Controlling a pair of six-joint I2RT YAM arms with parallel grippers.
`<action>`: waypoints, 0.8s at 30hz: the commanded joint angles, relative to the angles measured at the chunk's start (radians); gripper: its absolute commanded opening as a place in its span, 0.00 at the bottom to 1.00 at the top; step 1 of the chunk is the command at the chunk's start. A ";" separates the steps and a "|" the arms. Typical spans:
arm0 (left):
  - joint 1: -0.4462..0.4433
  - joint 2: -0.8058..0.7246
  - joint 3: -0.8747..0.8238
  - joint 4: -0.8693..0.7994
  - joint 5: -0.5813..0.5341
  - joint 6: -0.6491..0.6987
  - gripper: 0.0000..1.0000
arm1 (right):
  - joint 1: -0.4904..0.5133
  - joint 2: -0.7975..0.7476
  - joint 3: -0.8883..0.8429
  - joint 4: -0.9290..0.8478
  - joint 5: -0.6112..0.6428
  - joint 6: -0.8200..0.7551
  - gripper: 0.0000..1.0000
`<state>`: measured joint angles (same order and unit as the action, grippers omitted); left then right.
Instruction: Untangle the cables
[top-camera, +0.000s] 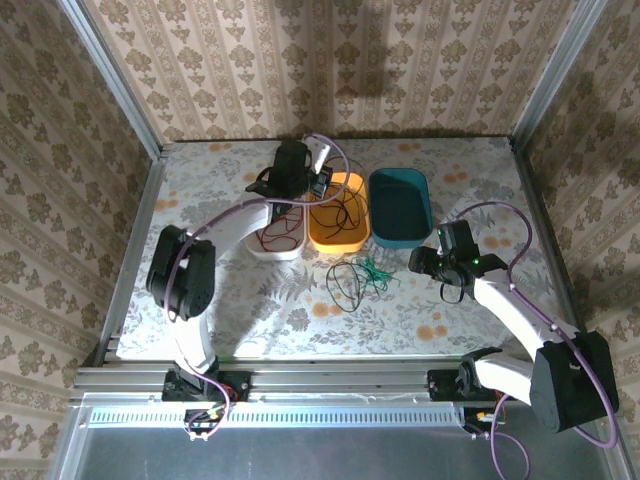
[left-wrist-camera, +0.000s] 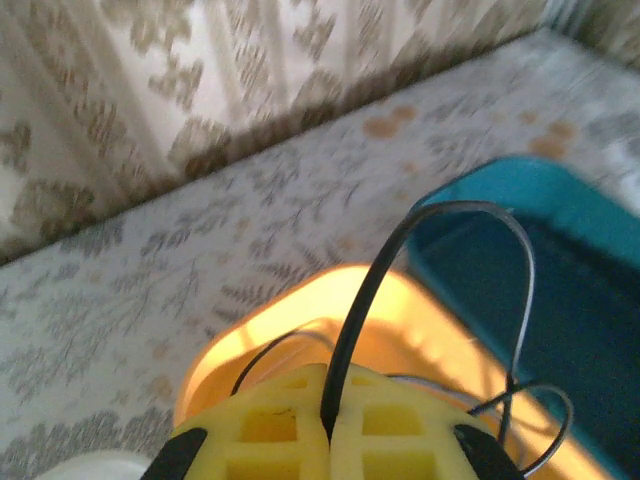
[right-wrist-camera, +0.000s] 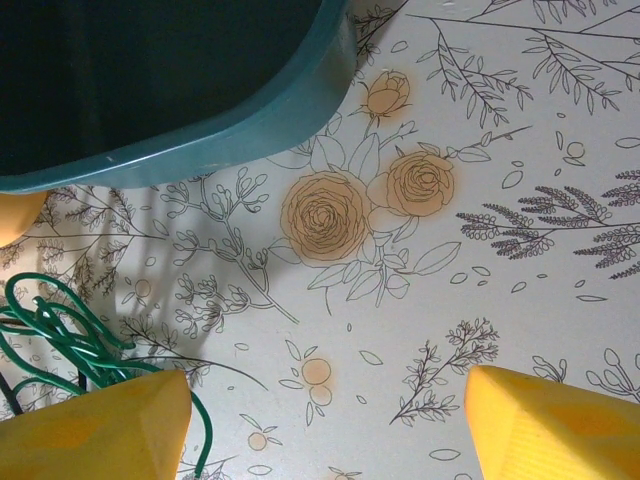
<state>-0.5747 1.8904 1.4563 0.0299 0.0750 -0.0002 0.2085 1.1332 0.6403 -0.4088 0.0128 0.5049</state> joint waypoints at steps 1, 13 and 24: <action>0.010 0.081 0.092 -0.156 -0.081 0.040 0.00 | 0.003 -0.024 0.037 -0.038 0.017 0.004 0.74; 0.003 0.346 0.424 -0.455 -0.112 0.054 0.26 | 0.003 -0.025 0.047 -0.051 0.018 0.001 0.74; -0.139 -0.136 -0.076 -0.268 0.011 0.407 0.75 | 0.003 -0.012 0.015 -0.018 -0.004 0.006 0.74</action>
<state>-0.6651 1.8675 1.4750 -0.2749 -0.0338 0.2451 0.2085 1.1164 0.6594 -0.4290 0.0120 0.5045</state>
